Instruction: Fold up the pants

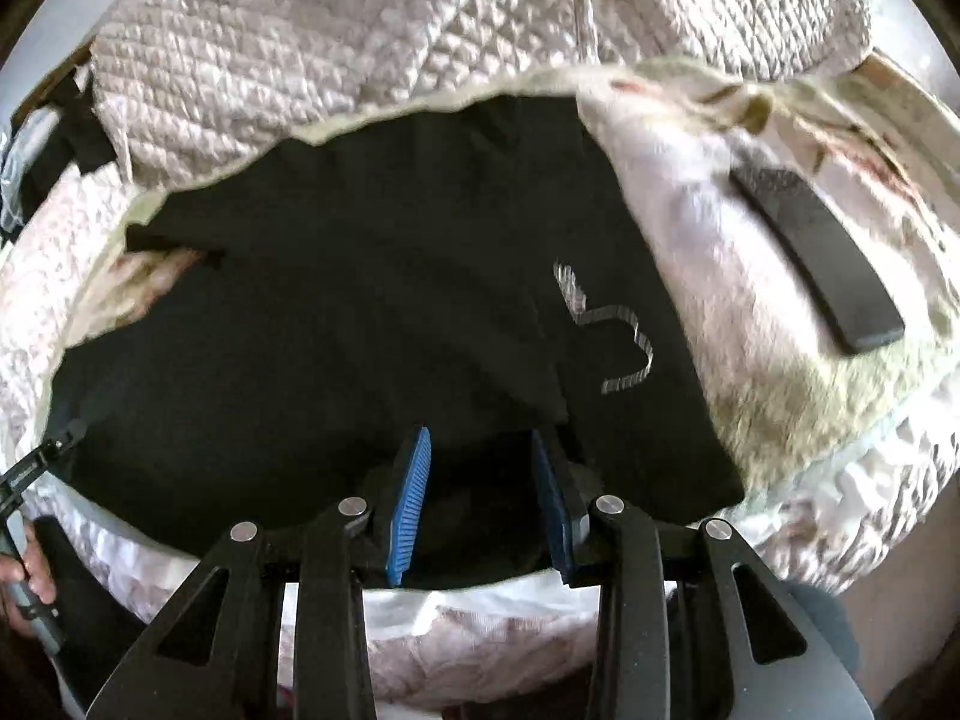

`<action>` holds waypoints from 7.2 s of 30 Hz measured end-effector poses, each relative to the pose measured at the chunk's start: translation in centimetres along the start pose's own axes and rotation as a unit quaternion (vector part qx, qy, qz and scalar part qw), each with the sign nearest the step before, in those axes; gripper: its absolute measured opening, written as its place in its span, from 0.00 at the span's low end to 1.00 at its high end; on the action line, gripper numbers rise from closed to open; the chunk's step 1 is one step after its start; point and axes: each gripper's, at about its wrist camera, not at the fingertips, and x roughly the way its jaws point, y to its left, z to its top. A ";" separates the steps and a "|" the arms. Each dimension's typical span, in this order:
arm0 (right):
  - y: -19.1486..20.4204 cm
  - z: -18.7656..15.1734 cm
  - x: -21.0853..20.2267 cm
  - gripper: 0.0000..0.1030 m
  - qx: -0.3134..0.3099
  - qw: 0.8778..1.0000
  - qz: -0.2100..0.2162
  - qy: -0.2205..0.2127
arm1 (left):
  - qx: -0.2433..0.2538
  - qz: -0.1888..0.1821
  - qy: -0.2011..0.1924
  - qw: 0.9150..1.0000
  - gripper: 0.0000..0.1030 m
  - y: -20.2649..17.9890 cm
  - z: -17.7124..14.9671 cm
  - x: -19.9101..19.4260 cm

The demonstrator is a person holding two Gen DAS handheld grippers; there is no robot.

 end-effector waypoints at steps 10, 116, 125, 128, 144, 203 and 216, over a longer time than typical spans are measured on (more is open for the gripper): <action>1.6 1.7 3.1 0.34 -0.019 1.000 -0.005 0.008 | -0.028 0.081 -0.012 0.996 0.40 3.8 2.3 1.7; 6.9 -1.0 4.6 0.13 -0.133 0.973 0.185 0.042 | 0.079 -0.095 -0.003 0.992 0.02 -7.2 0.9 4.0; 4.3 -1.5 0.6 0.27 -0.052 0.979 0.196 -0.010 | 0.059 -0.076 -0.026 0.995 0.17 -5.5 2.6 1.7; 3.0 -1.8 0.2 0.27 -0.013 0.982 0.188 -0.013 | 0.063 -0.061 -0.042 0.995 0.48 -6.0 4.9 2.5; -2.9 -2.9 2.2 0.50 0.162 0.969 0.181 0.040 | 0.110 0.044 -0.015 0.993 0.41 -7.7 11.0 13.0; -5.5 -1.2 1.2 0.14 0.233 0.968 0.081 -0.041 | -0.136 0.032 -0.073 0.987 0.04 9.6 6.2 4.3; -7.0 -1.9 0.6 0.09 0.237 0.968 0.078 0.012 | -0.138 0.051 -0.054 0.988 0.04 10.2 0.8 -1.1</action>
